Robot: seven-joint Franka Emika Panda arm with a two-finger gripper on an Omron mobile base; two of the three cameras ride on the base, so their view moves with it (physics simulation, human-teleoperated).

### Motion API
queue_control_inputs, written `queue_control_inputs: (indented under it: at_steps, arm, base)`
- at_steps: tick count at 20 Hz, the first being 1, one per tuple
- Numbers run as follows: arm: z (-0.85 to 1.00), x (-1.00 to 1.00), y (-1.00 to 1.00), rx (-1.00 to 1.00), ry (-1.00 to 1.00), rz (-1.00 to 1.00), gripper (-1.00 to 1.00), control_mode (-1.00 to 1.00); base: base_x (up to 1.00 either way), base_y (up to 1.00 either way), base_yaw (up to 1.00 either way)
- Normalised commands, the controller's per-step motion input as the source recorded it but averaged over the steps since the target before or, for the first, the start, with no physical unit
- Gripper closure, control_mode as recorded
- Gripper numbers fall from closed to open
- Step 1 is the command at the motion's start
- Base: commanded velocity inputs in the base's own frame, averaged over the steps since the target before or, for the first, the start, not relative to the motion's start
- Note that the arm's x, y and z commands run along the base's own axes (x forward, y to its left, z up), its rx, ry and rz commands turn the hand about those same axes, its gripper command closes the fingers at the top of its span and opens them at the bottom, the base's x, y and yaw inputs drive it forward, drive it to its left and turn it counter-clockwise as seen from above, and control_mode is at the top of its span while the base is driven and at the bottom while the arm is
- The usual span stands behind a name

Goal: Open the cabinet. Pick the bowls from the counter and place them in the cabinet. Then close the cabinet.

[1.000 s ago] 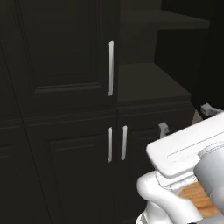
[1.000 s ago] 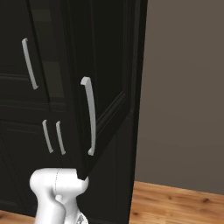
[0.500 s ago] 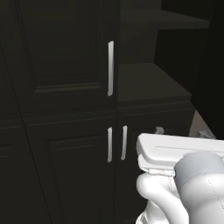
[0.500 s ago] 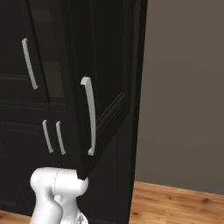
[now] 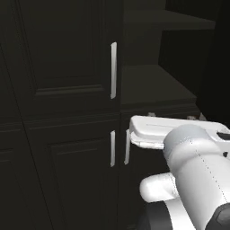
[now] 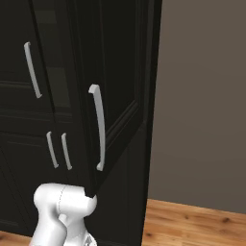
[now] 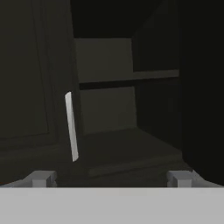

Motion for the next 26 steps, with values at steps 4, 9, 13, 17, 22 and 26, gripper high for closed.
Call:
queue_control_inputs:
  at_steps: [4,9,13,17,22,26]
  arm:
    - [0.00,1.00,0.00,0.00,-0.02,0.14,-1.00,-1.00]
    - [0.00,1.00,0.02,0.00,-0.04,0.16,-1.00,-1.00]
    - [0.00,0.89,0.34,0.00,-0.06,0.13,-1.00,-1.00]
    - [0.00,0.59,0.29,-0.01,-0.07,0.08,-1.00,-1.00]
    - [0.00,0.54,0.10,0.00,-0.02,0.03,-1.00,-1.00]
    - [0.00,0.52,0.00,0.00,0.01,0.01,-1.00,-1.00]
  base:
    - [0.00,0.00,0.00]
    - [0.00,0.00,0.00]
    - [0.00,0.00,0.00]
    - [0.00,0.00,0.00]
    - [0.00,0.00,0.00]
    - [0.00,0.00,0.00]
